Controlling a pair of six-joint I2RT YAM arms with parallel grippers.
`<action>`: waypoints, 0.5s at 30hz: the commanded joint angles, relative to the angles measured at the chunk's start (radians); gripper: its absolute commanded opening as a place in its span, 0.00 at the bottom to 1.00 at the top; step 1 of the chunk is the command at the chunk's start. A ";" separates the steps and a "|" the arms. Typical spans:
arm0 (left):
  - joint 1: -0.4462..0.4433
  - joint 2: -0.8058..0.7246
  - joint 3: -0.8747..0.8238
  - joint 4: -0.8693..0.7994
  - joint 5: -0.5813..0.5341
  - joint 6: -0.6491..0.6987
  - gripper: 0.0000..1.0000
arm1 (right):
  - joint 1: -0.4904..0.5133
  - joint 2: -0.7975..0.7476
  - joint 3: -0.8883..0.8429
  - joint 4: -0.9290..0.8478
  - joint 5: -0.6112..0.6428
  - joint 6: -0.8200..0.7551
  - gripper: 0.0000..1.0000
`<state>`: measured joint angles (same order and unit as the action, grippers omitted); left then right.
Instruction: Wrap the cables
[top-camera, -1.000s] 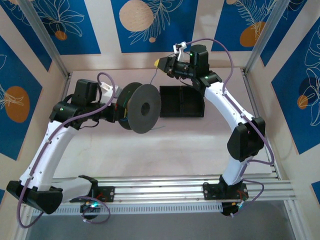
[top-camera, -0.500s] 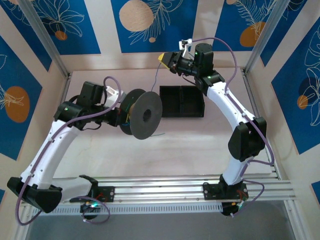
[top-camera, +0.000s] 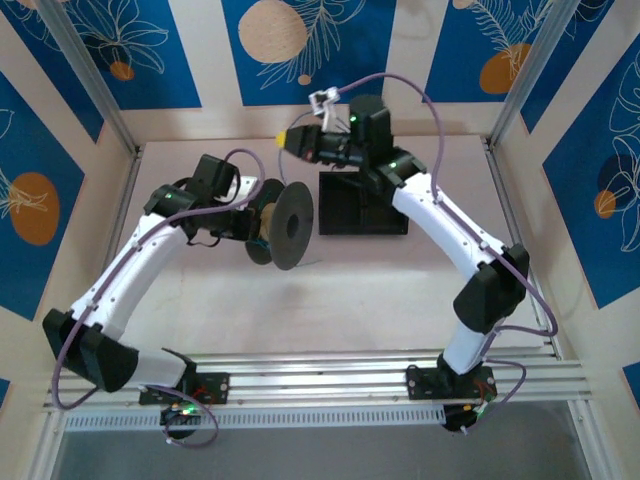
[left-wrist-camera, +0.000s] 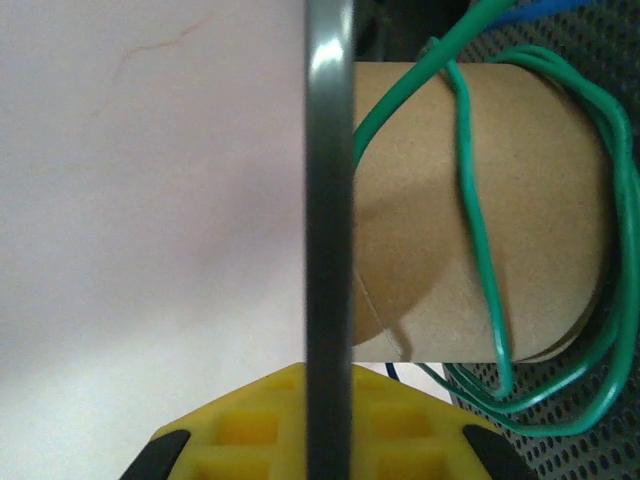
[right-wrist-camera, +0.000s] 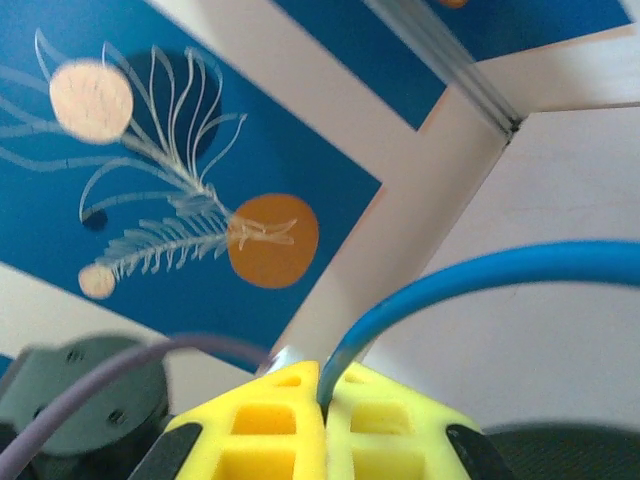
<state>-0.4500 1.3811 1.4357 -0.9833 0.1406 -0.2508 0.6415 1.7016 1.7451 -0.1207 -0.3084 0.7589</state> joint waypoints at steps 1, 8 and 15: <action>0.008 0.010 0.048 0.074 -0.092 -0.143 0.00 | 0.114 -0.112 -0.038 0.014 0.155 -0.160 0.00; 0.061 -0.009 0.004 0.201 -0.088 -0.392 0.00 | 0.305 -0.201 -0.288 0.187 0.480 -0.191 0.00; 0.117 -0.074 -0.057 0.321 -0.146 -0.595 0.00 | 0.422 -0.265 -0.481 0.300 0.695 -0.142 0.00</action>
<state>-0.3756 1.3613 1.3899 -0.8387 0.0643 -0.6868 1.0004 1.5028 1.3048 0.0780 0.2886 0.5900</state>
